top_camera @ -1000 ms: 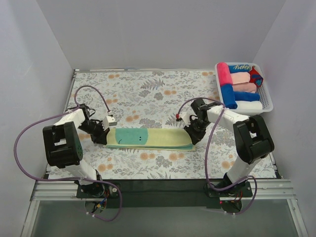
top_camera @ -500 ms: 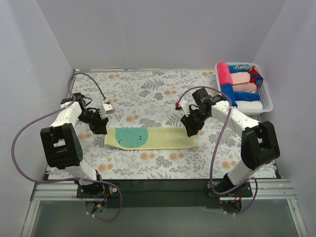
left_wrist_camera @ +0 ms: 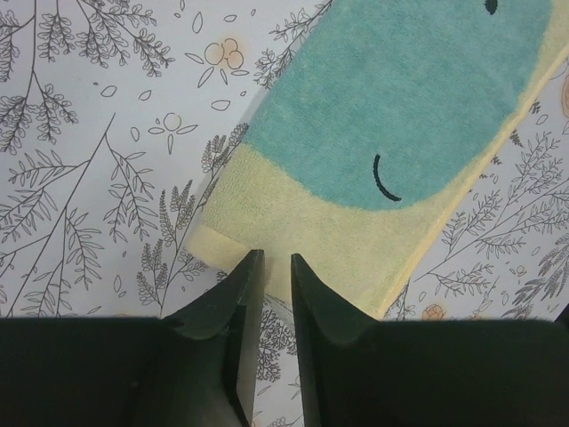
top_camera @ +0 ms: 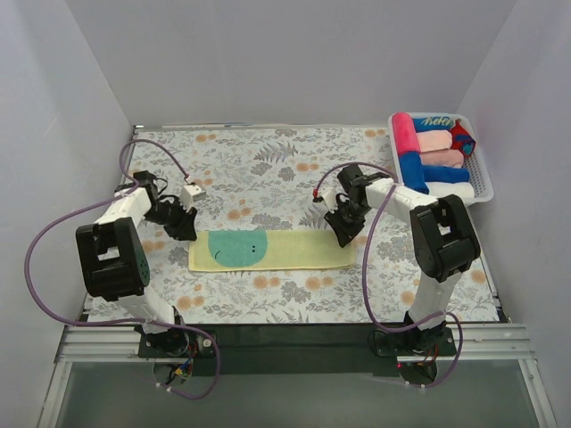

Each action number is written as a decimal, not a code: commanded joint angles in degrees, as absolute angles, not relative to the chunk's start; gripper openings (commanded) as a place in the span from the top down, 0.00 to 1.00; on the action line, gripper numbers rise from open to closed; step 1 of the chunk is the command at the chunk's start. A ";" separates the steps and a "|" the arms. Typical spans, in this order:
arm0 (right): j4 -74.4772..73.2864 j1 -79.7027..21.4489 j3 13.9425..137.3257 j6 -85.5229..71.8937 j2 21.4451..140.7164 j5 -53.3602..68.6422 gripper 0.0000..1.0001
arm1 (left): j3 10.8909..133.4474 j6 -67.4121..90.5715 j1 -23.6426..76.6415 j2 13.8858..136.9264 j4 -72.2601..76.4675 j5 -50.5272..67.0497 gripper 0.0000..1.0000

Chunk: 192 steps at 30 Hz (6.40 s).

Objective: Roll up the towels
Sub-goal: Fold the towel

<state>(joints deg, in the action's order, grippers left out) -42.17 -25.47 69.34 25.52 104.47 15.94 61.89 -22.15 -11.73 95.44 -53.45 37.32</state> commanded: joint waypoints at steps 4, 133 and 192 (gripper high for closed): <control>-39.99 -25.49 68.65 24.96 103.10 13.98 0.74 | 61.70 -18.11 -12.22 90.89 -49.57 34.64 0.70; -43.06 -25.49 71.19 27.16 103.71 12.40 0.79 | 64.78 -2.46 -13.82 91.42 -43.41 43.07 0.71; -32.26 -47.99 63.80 15.49 114.25 42.69 0.82 | 47.91 -17.29 22.31 62.68 -37.96 39.75 0.61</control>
<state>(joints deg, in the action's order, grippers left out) -36.27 -47.11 61.69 18.41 108.31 42.61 49.12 -10.68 18.83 68.10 -36.16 42.59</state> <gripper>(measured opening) 0.183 0.392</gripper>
